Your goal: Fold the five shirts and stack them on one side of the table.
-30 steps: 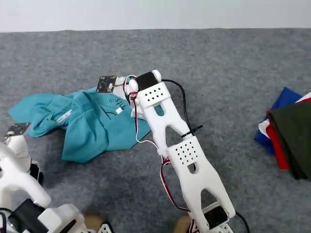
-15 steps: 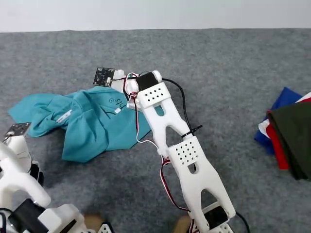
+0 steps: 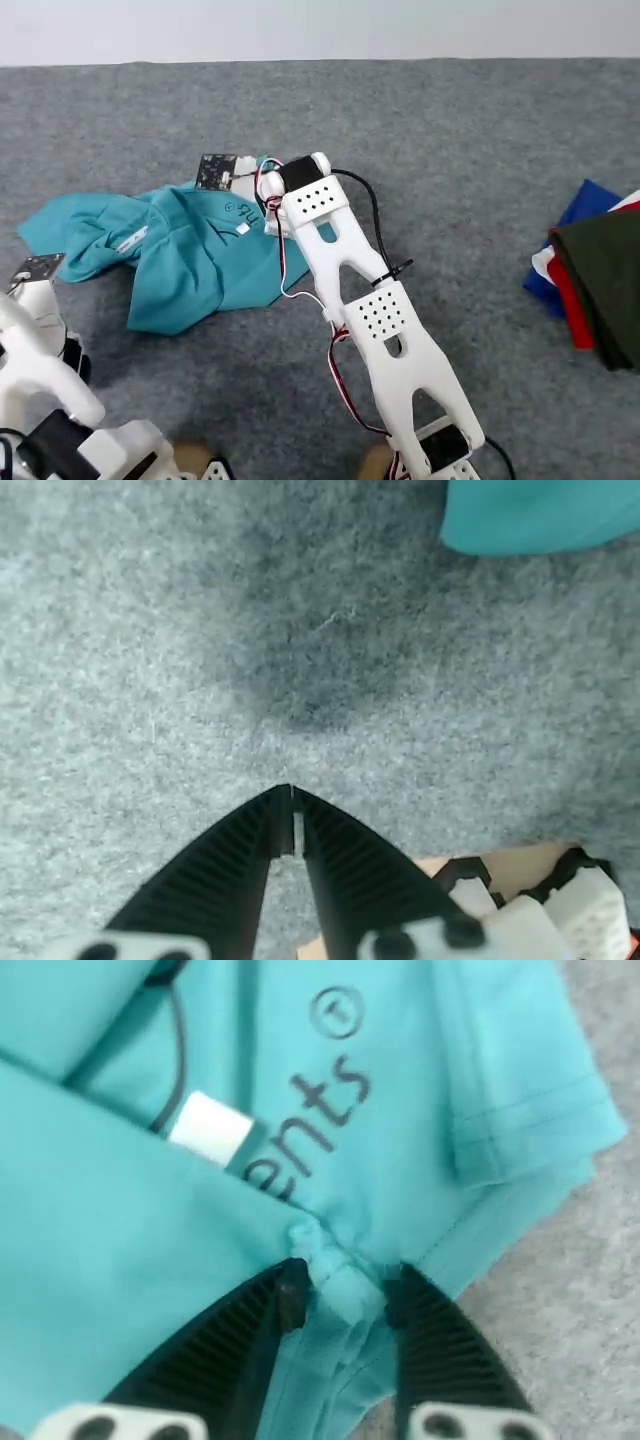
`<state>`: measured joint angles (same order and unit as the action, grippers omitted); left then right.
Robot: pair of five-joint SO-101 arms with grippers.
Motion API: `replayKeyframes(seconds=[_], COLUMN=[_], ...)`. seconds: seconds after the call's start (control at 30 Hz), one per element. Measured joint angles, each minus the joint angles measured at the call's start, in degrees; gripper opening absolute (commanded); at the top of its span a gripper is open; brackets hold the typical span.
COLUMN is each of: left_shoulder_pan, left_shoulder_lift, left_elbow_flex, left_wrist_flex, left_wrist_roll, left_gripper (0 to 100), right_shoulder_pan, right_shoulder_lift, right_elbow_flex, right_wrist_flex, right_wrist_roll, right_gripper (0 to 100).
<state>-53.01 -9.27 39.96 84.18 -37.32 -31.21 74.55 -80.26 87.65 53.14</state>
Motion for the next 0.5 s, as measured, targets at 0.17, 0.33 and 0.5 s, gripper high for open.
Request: replayKeyframes(seconds=[0.17, 0.33, 0.5], left_shoulder_pan=[0.0, 0.0, 0.0], left_shoulder_lift=[0.0, 0.0, 0.0], left_elbow_flex=[0.1, 0.1, 0.1], left_wrist_flex=[-1.1, -1.2, -1.2], left_wrist_roll=[0.0, 0.0, 0.0], left_gripper=[0, 0, 0], right_shoulder_pan=[-0.4, -0.4, -0.4], right_shoulder_lift=[-0.1, 0.1, -0.1], right_elbow_flex=[-0.7, -5.0, -12.7], right_wrist_flex=[2.1, 4.0, 8.2], right_wrist_roll=[2.8, 3.2, 3.3], right_gripper=[1.1, 1.0, 1.0])
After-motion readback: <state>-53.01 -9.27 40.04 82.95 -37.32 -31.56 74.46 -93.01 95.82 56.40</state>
